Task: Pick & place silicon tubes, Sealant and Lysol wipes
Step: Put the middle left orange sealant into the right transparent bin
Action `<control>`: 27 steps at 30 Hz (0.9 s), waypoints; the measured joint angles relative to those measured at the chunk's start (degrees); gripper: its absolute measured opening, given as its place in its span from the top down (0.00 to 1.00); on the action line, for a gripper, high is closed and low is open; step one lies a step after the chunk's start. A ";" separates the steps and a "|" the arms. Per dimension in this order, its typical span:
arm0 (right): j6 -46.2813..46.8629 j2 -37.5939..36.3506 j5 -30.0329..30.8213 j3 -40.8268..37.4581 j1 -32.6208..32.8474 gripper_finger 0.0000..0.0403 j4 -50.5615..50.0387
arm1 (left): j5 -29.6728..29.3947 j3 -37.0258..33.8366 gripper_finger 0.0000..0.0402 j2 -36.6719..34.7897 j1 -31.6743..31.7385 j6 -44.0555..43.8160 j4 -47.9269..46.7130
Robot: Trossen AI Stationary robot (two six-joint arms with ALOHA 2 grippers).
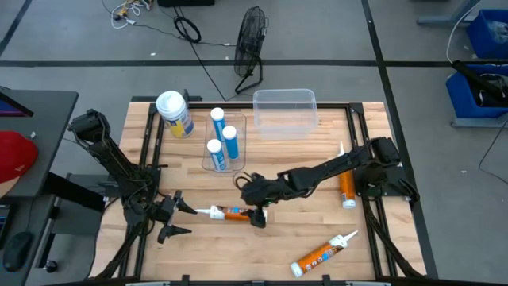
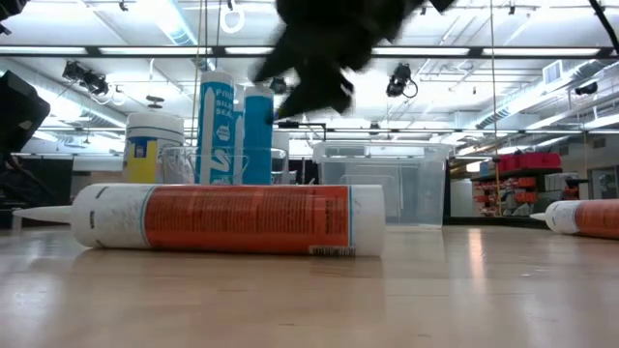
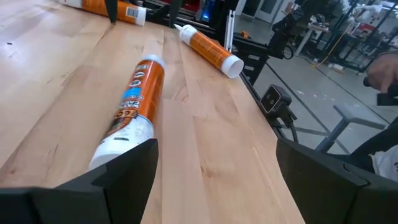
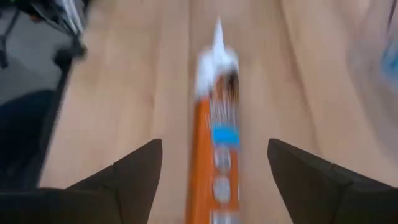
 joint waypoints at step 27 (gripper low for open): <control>-3.07 26.04 2.41 22.33 -1.49 0.29 -6.57 | -0.40 0.00 0.18 -0.02 -0.23 0.07 -0.48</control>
